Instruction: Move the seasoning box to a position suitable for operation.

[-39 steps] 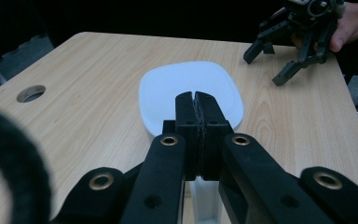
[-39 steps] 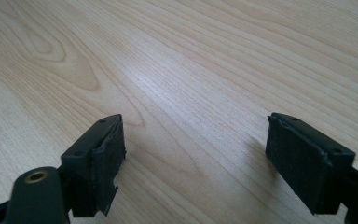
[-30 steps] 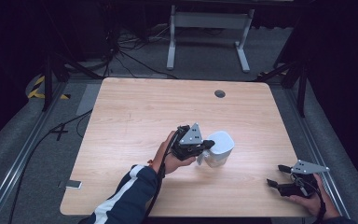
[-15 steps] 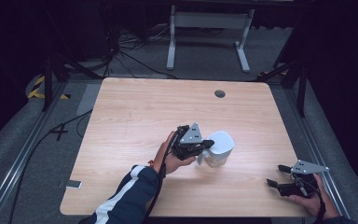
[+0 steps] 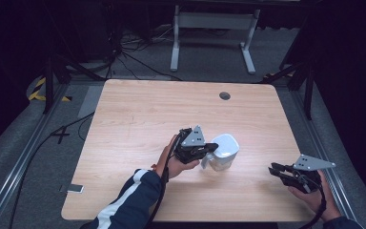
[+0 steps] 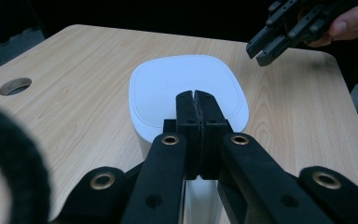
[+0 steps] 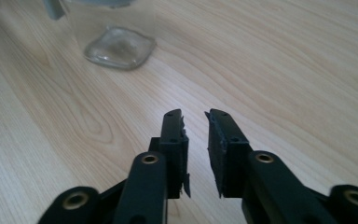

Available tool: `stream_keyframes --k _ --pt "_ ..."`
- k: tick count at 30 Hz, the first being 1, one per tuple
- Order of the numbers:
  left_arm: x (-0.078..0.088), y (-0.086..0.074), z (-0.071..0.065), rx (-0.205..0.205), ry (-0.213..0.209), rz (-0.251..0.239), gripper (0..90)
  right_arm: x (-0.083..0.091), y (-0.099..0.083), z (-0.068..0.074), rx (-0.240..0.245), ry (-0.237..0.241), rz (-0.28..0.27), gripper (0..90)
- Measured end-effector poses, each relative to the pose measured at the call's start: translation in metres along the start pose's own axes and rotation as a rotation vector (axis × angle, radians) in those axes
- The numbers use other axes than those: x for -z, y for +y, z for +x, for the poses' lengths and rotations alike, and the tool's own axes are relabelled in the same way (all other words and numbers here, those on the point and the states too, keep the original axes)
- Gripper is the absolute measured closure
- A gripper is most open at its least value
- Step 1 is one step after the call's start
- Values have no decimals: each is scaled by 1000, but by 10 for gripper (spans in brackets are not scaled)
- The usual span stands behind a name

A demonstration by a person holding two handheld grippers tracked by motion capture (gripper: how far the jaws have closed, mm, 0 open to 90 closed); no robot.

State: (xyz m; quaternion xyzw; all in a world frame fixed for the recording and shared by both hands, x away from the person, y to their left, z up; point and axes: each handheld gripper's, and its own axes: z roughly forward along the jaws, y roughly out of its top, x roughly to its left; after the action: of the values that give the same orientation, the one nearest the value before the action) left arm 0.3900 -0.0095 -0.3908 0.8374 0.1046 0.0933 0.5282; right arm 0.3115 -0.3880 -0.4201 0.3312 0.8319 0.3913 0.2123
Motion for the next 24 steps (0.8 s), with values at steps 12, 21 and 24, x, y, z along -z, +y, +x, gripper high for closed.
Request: stream_keyframes --k 12,21,24 --pt "1 -3 2 7 -12 -23 899 -24 71 18 116 67 -40 900" --pt "1 -7 1 22 -12 -50 900 -40 95 30 168 87 -18 900" --pt "1 -8 0 23 -14 -53 900 -42 93 32 173 89 -5 900"
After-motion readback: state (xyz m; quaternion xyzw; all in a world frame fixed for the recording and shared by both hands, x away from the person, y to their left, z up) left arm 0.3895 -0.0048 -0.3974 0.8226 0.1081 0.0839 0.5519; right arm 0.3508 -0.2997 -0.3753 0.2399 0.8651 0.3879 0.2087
